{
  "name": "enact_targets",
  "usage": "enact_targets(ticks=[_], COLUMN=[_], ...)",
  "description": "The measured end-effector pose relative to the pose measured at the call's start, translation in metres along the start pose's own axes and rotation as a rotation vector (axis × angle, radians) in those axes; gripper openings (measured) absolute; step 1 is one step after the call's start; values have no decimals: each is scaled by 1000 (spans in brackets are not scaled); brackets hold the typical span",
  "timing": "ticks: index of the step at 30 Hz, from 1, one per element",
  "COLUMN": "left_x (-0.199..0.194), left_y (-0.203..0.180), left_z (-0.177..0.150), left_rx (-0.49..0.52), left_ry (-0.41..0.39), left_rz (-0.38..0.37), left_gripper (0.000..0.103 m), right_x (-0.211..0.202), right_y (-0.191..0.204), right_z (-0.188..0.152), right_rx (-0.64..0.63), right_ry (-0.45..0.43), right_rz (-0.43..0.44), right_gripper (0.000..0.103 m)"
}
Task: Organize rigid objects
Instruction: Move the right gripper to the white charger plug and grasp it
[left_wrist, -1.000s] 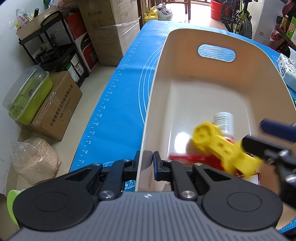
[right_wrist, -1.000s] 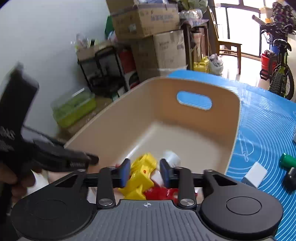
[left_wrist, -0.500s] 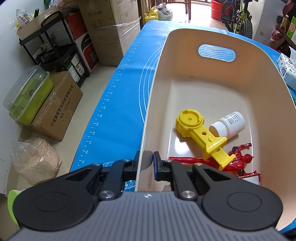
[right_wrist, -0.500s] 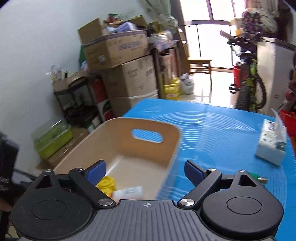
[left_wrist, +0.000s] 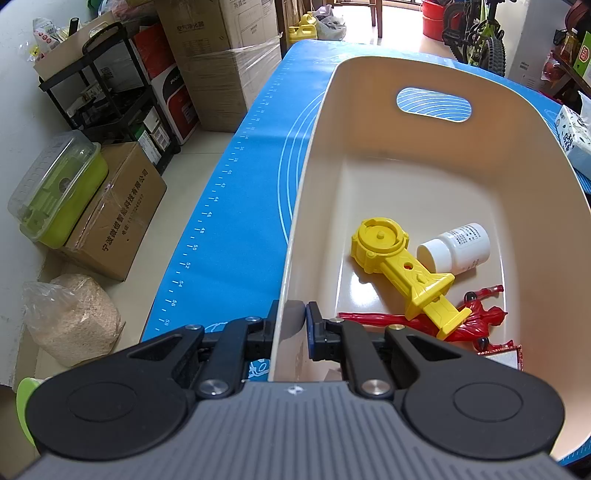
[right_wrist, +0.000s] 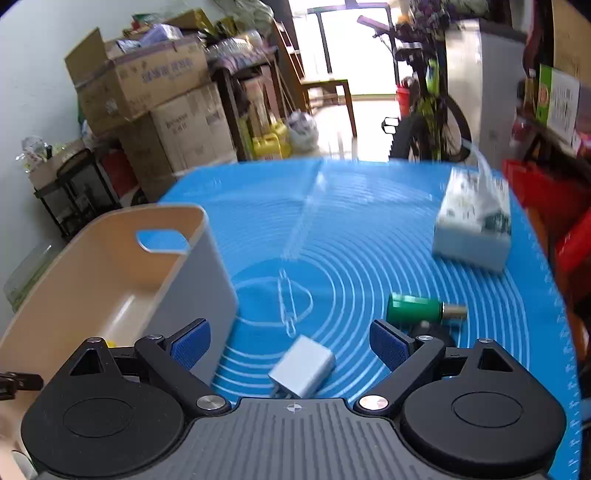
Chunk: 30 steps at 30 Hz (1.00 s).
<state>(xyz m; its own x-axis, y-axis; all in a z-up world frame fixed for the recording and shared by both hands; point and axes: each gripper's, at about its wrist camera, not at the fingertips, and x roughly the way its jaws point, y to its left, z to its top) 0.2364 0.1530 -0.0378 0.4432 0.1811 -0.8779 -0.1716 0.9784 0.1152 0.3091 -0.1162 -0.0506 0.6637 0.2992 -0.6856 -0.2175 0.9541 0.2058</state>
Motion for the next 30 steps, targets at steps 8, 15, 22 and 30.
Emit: enact_targets(ticks=[8, 15, 22, 30], left_x=[0, 0, 0, 0], left_y=[1, 1, 1, 0], left_z=[-1, -2, -2, -1], left_rx=[1, 2, 4, 8], left_ry=[-1, -1, -1, -2], left_rz=[-3, -4, -2, 1], left_gripper=[15, 15, 15, 15], right_x=[28, 45, 63, 63], right_y=[-3, 10, 14, 21], right_z=[-20, -31, -43, -45], right_rx=[-71, -157, -121, -26], right_ry=[26, 44, 40, -6], right_rz=[-19, -42, -89, -171], right_gripper=[93, 91, 86, 74])
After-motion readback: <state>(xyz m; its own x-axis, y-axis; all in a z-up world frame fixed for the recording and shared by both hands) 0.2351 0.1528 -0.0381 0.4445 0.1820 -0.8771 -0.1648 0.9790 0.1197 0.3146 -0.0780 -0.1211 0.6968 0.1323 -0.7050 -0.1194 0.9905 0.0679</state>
